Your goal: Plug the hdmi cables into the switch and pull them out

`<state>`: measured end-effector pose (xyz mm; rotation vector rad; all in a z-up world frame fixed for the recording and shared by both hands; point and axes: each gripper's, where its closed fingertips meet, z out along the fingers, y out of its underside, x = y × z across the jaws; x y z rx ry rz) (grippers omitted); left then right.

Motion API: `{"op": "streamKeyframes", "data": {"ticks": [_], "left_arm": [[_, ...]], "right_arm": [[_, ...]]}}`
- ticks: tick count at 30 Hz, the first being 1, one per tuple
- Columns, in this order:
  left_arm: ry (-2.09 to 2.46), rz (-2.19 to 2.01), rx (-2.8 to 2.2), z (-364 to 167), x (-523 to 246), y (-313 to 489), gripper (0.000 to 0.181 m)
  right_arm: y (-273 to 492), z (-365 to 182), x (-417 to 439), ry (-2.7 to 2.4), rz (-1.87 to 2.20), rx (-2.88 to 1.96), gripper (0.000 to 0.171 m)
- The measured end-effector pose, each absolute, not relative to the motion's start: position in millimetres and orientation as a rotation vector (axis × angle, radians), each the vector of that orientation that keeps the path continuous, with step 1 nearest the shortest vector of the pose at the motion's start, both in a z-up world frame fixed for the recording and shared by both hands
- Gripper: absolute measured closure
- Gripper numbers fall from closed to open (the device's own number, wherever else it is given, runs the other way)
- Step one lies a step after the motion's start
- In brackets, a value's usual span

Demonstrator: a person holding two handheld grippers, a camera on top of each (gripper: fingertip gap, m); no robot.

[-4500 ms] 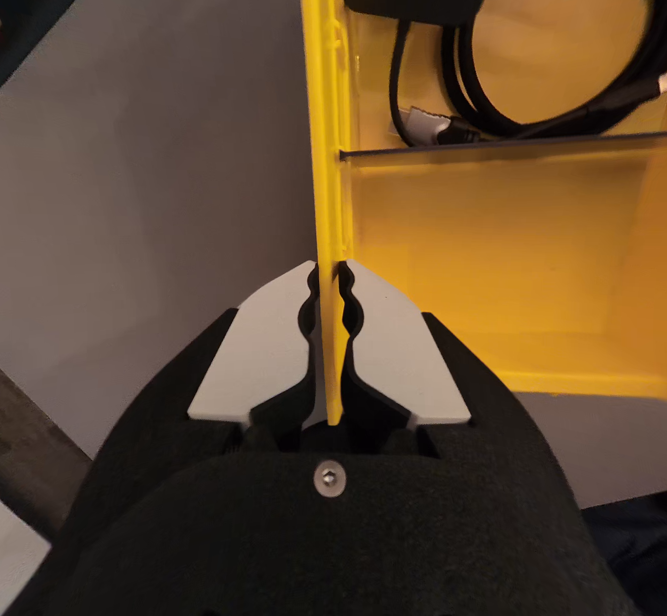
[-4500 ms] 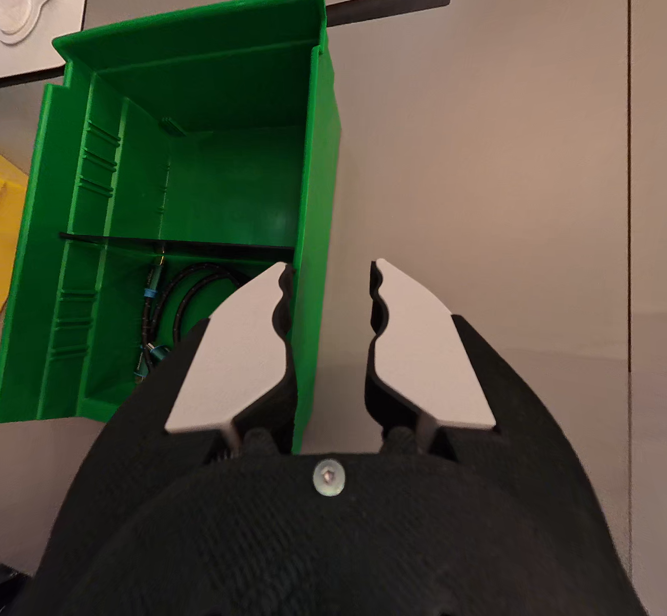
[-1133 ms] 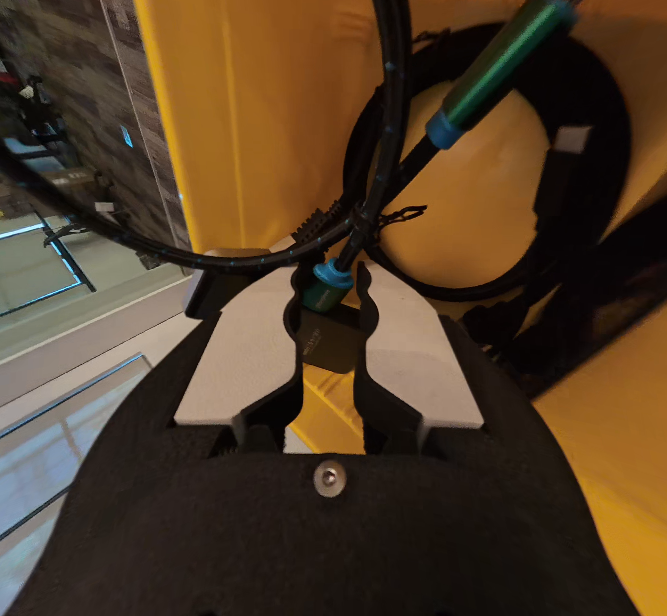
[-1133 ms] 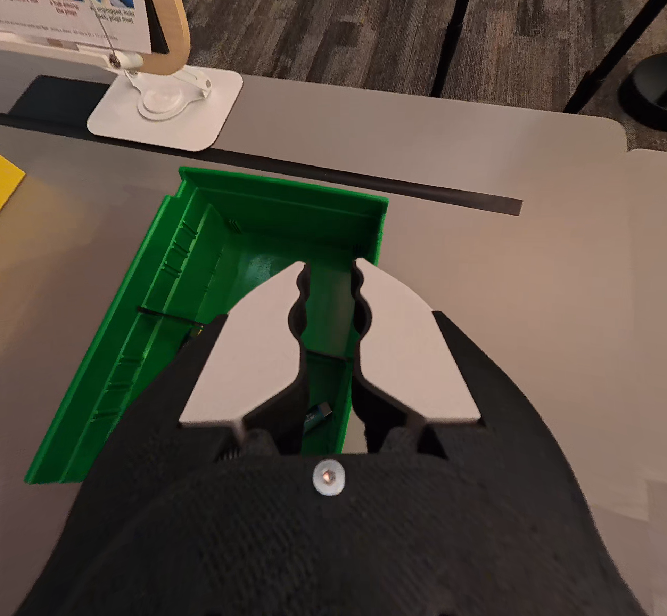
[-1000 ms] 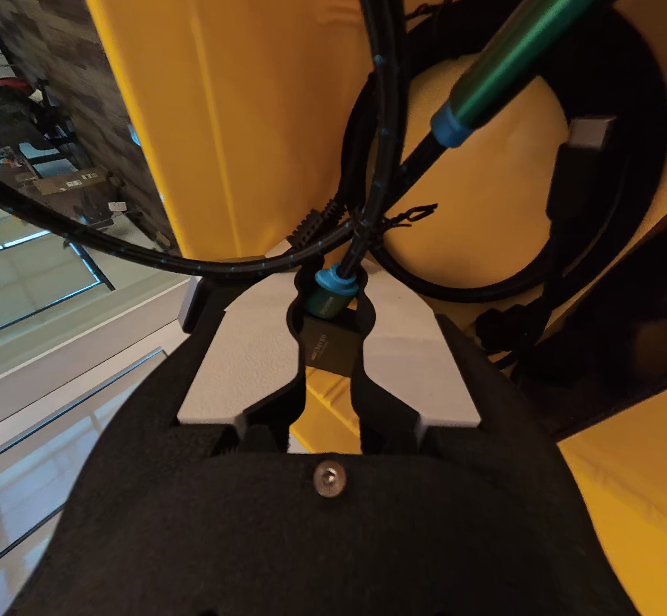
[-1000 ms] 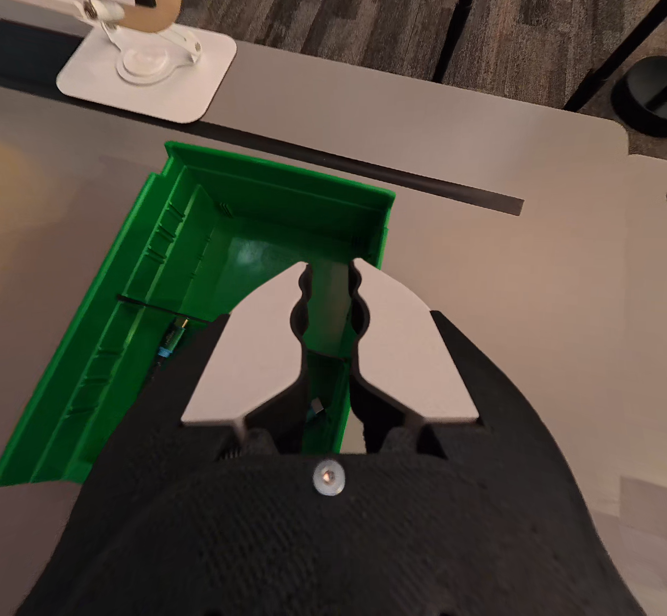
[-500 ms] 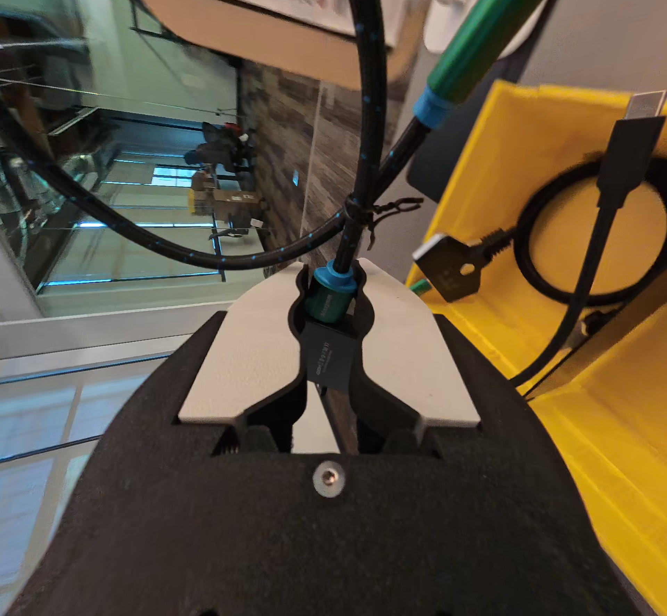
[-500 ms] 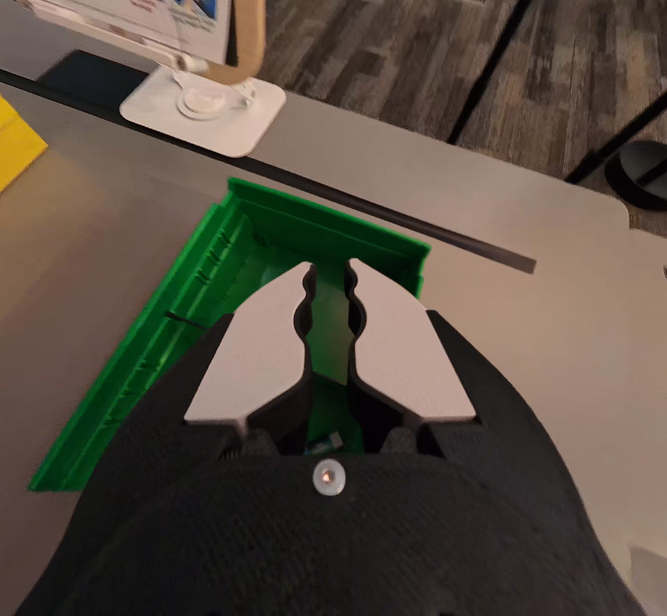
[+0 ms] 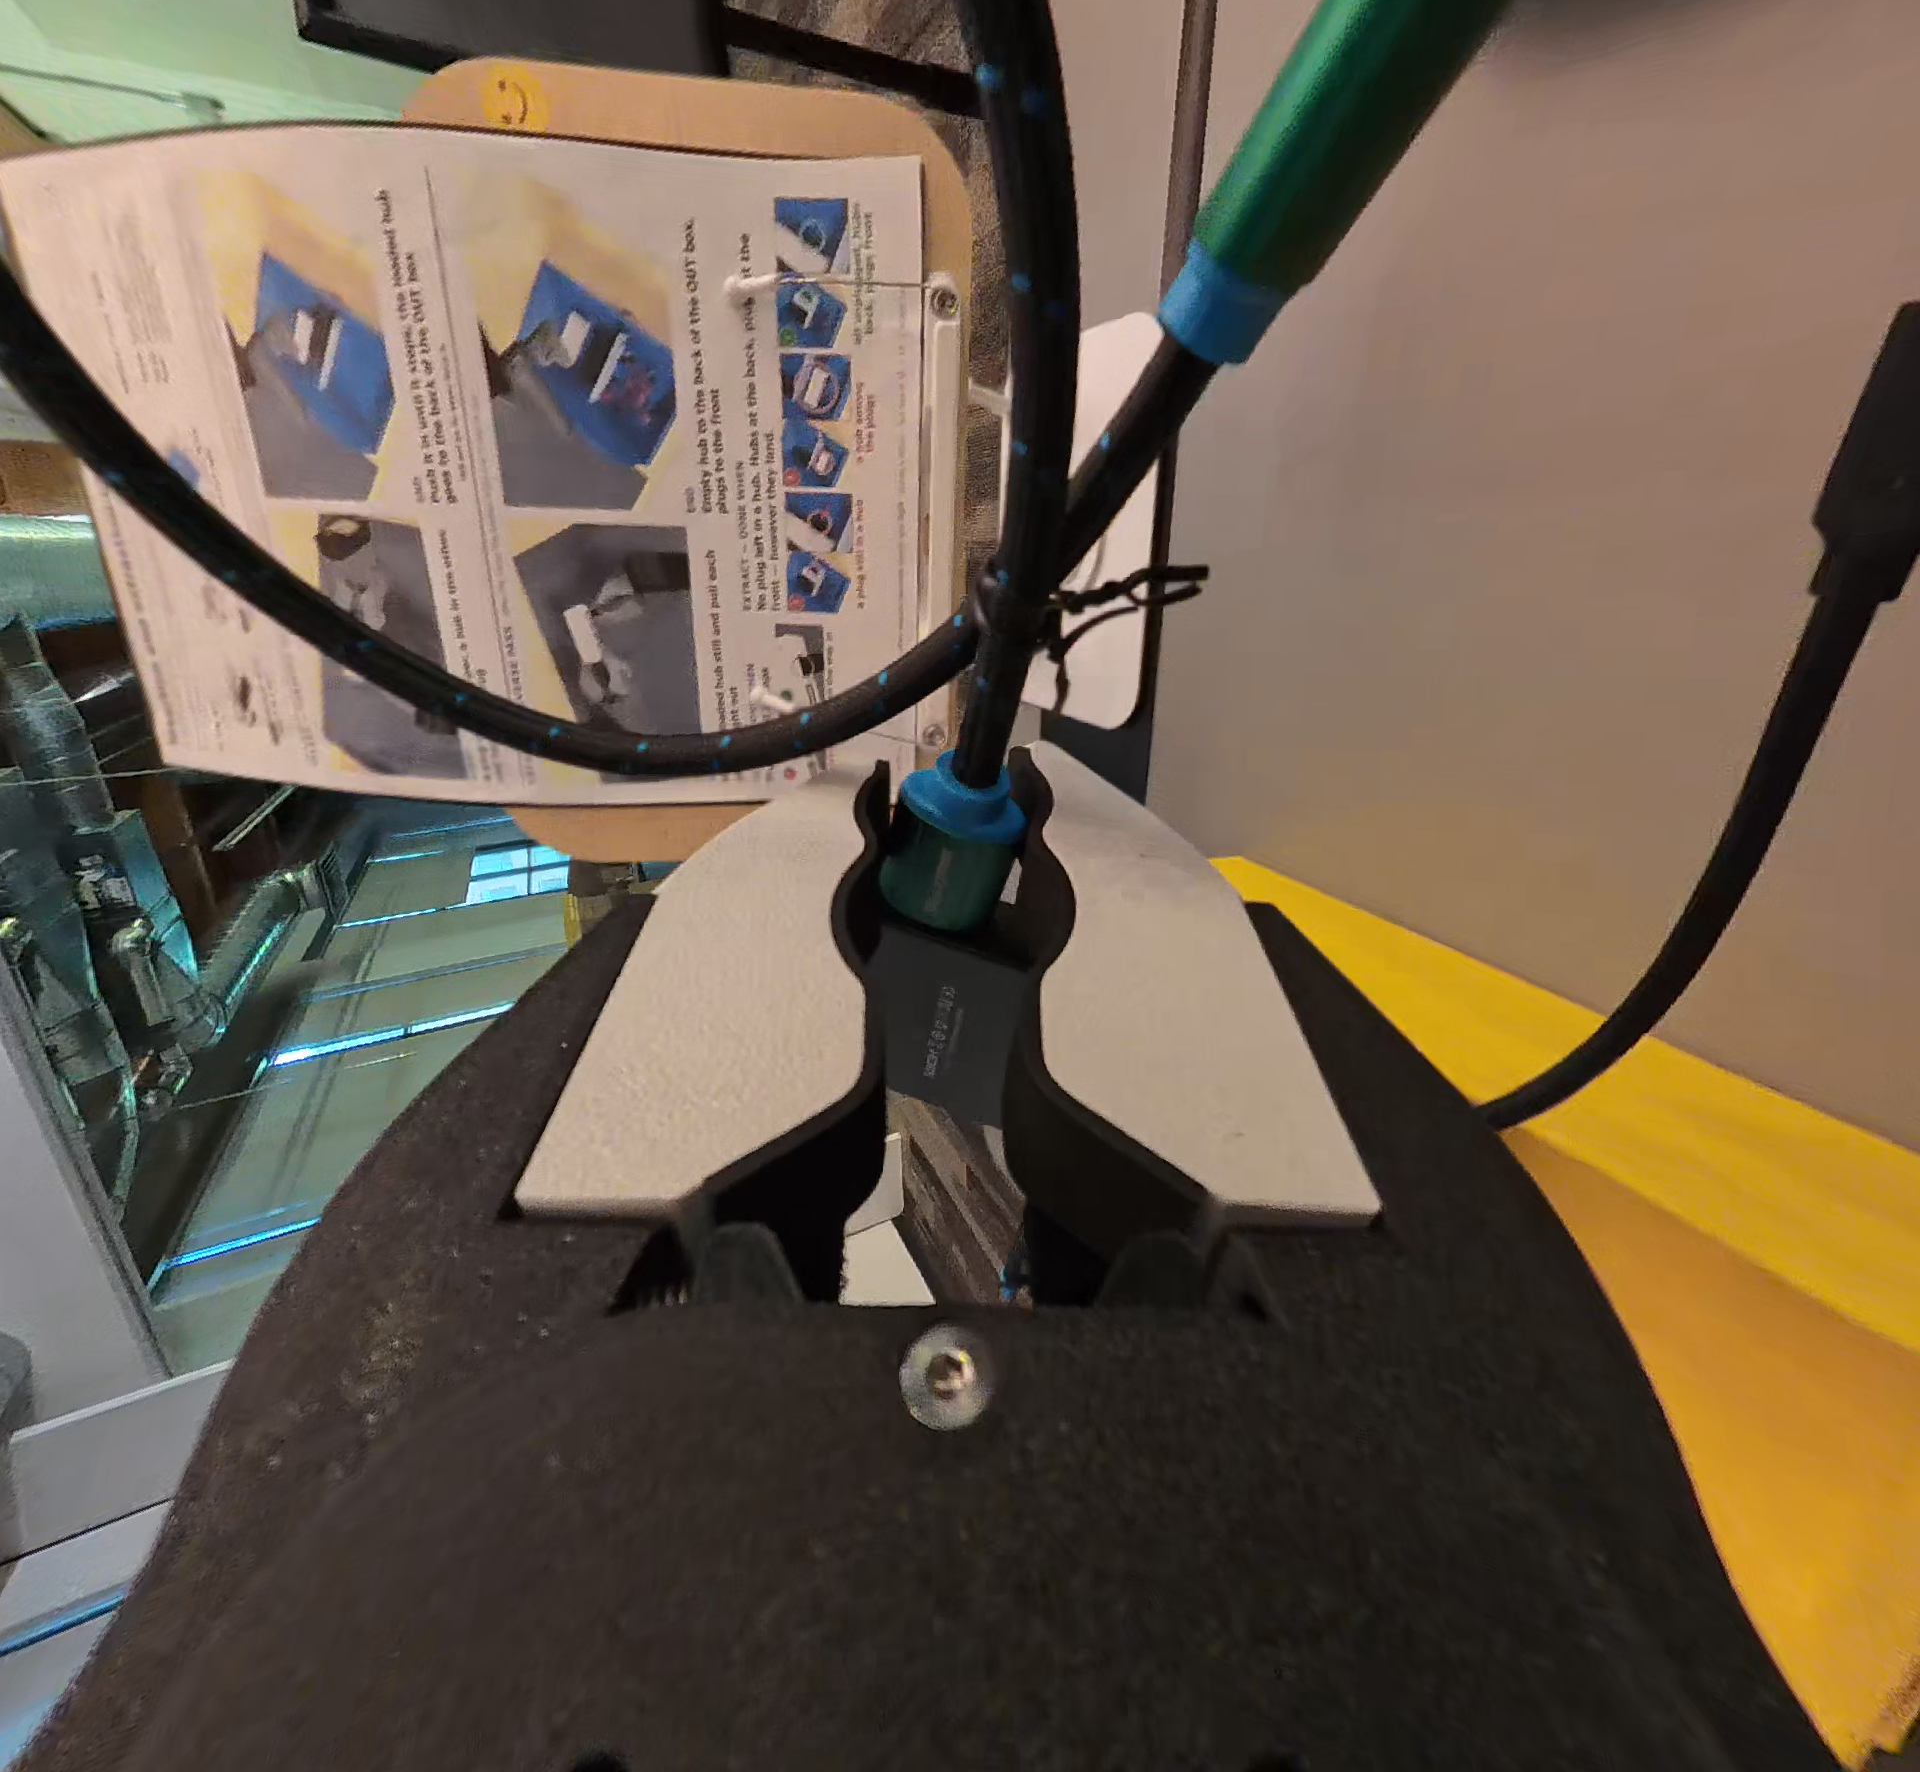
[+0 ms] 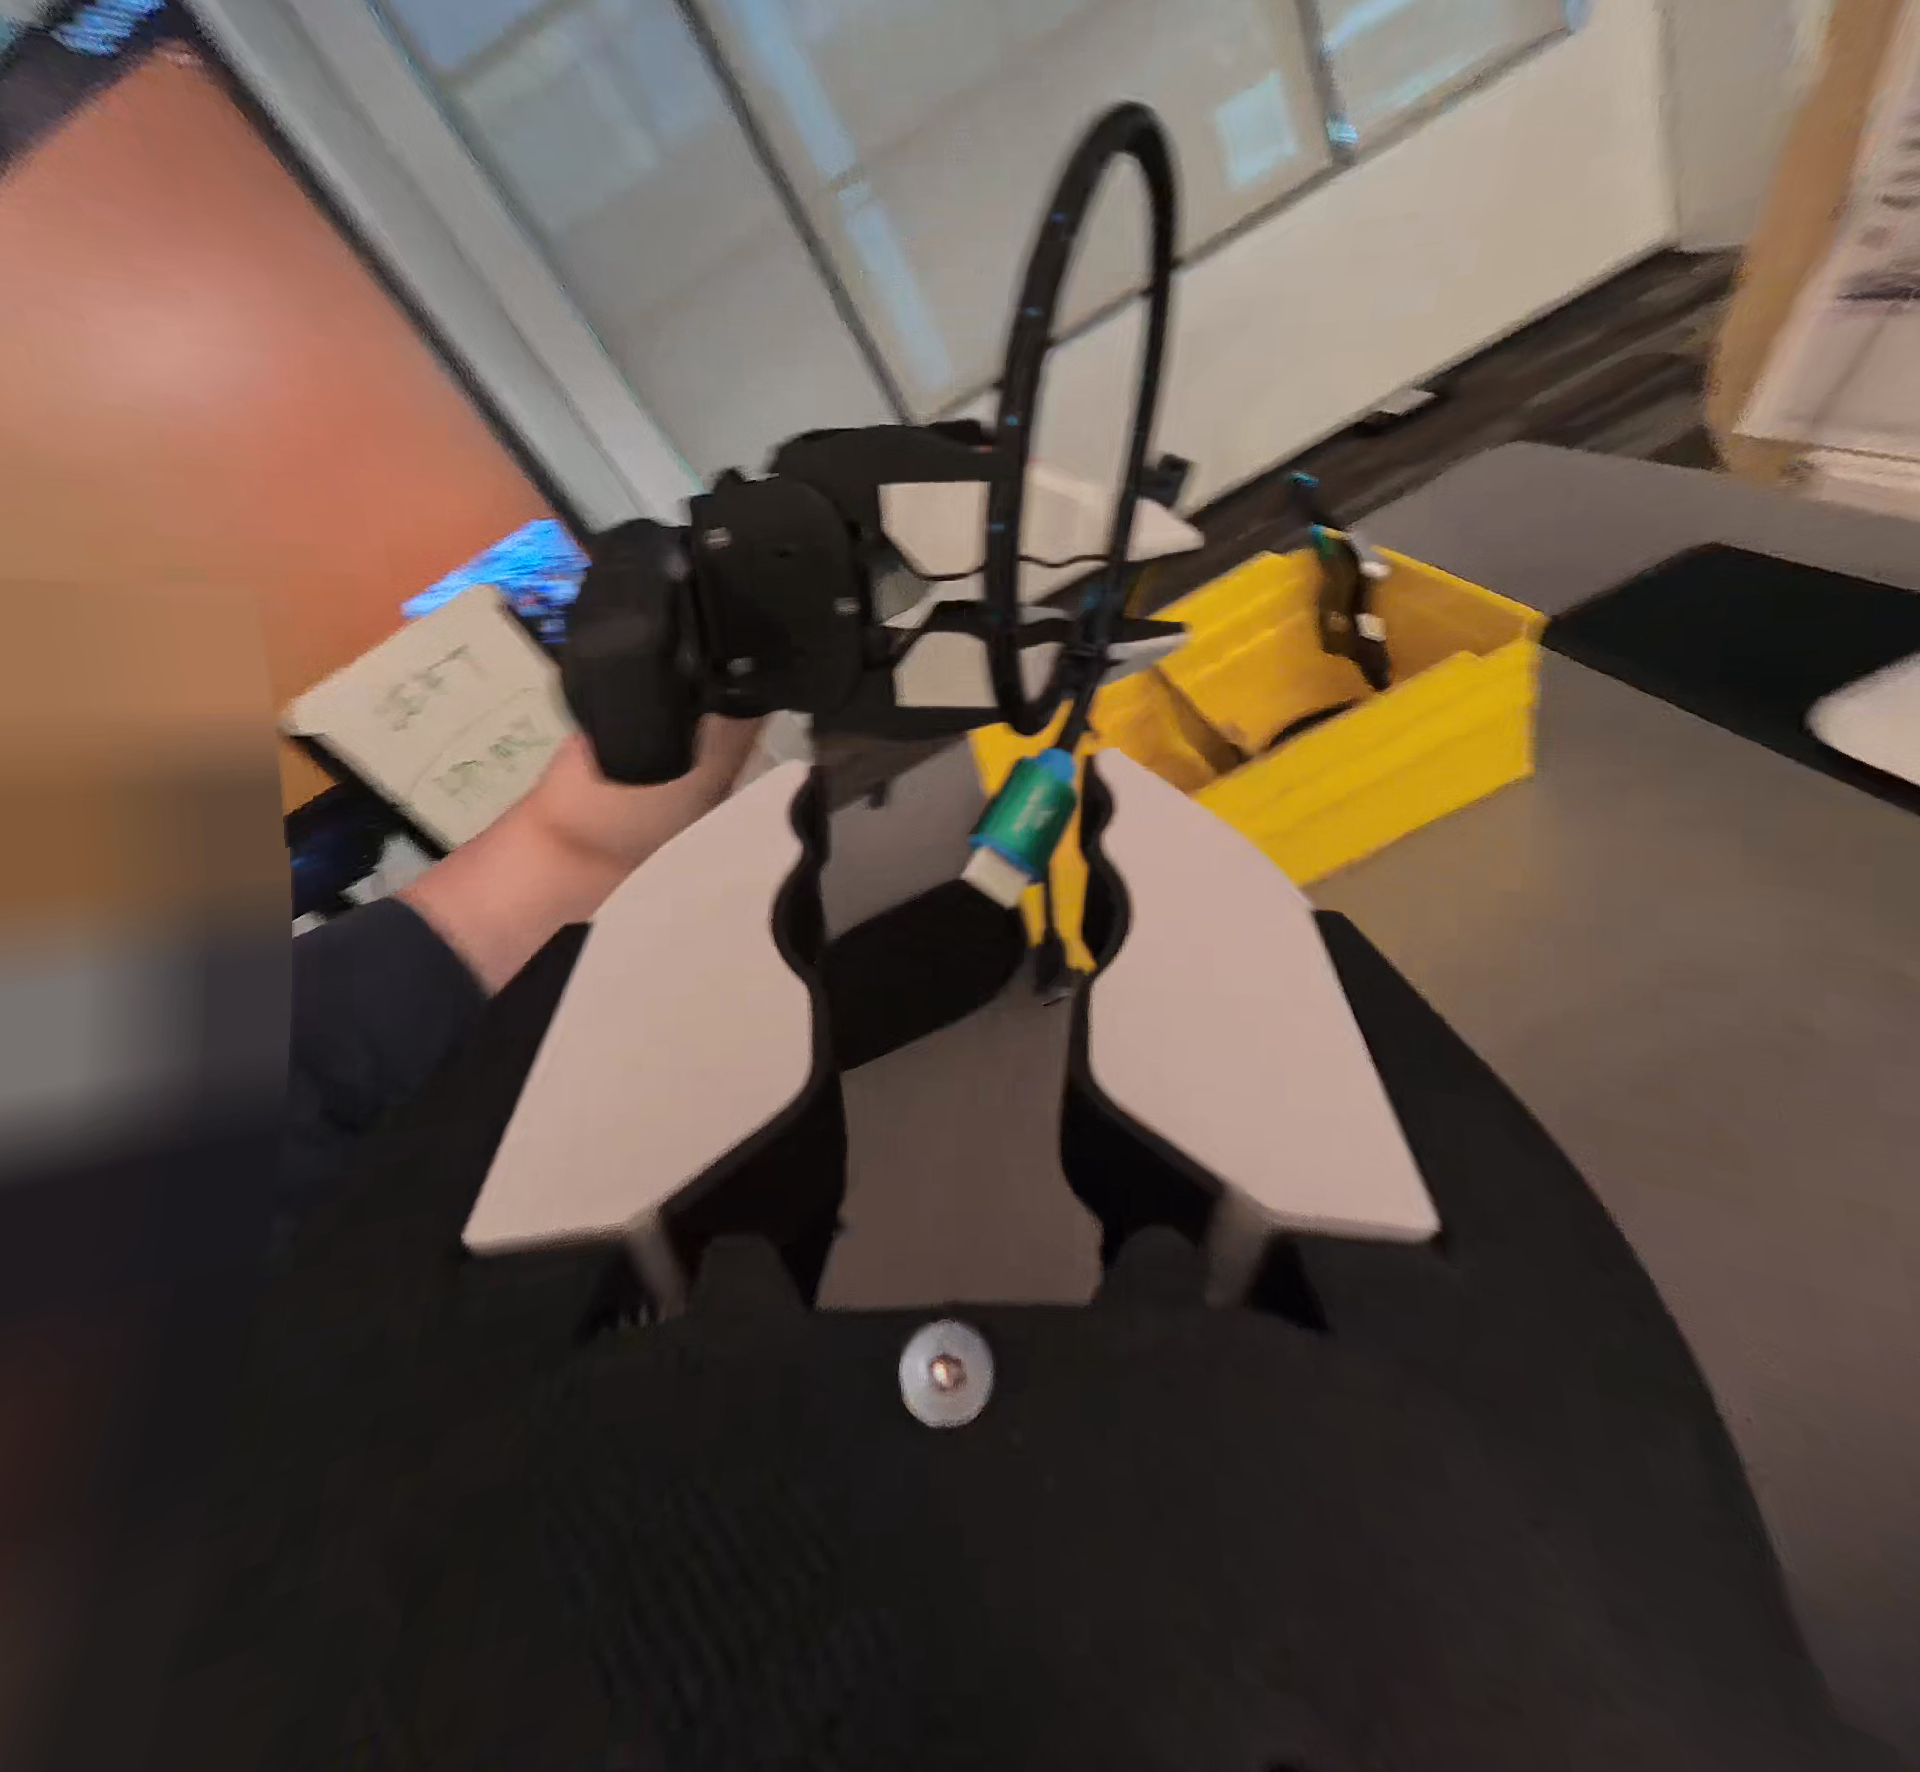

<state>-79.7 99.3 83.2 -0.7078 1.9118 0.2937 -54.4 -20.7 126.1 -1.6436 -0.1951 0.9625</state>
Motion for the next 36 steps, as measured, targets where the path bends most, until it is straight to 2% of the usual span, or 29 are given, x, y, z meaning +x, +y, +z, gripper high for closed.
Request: {"op": "streamKeyframes", "data": {"ticks": [1,5,6,8,10,11,14,16,17,18,20,25,28,32,36], "left_arm": [[1.918,0.3,-0.709,78.0,-75.6,98.3,0.16],[1.95,0.337,-0.704,59.0,-60.6,94.6,0.16],[1.957,0.331,-0.695,55.2,-56.3,91.1,0.16],[1.969,0.317,-0.69,49.0,-48.9,84.9,0.16],[1.981,0.275,-0.718,43.3,-45.3,82.0,0.161],[1.967,0.227,-0.748,43.5,-44.0,79.7,0.158],[1.854,0.066,-0.879,55.2,-48.9,76.9,0.121],[1.772,-0.02,-0.904,61.7,-60.8,76.3,0.109],[1.728,-0.086,-0.903,64.3,-67.3,73.7,0.11],[1.689,-0.142,-0.905,65.4,-74.7,72.2,0.122],[1.654,-0.173,-0.937,57.4,-89.3,76.7,0.126],[1.739,-0.162,-1.115,-9.9,-103.5,76.7,0.107],[1.688,-0.141,-1.039,-30.4,-89.0,59.1,0.113],[1.496,-0.091,-0.92,-14.4,-64.6,59.5,0.115],[1.372,-0.222,-0.844,15.8,-49.8,60.7,0.138]], "right_arm": [[-11.9,116.7,-50.1,-0.144,0.902,-1.682,0.115],[9.6,91.4,-43.5,-0.042,0.921,-1.716,0.111],[13.6,83.7,-43.3,-0.024,0.943,-1.736,0.117],[13.3,80.2,-48.2,-0.072,1.042,-1.694,0.165],[15.0,78.9,-39.5,-0.037,1.11,-1.662,0.169],[14.0,80.6,-37.4,-0.034,1.164,-1.637,0.17],[12.5,86.9,-26.8,0.042,1.307,-1.548,0.17],[9.8,90.5,-18.2,0.079,1.39,-1.502,0.17],[9.9,89.5,-13.7,0.094,1.399,-1.501,0.17],[10.0,89.8,-9.6,0.105,1.404,-1.49,0.17],[10.4,89.1,-2.4,0.135,1.411,-1.482,0.171],[9.6,89.6,7.8,0.173,1.403,-1.467,0.17],[8.3,92.5,8.8,0.184,1.43,-1.443,0.17],[5.4,96.7,1.0,0.178,1.492,-1.417,0.171],[1.6,101.7,-0.3,0.175,1.536,-1.389,0.17]]}}
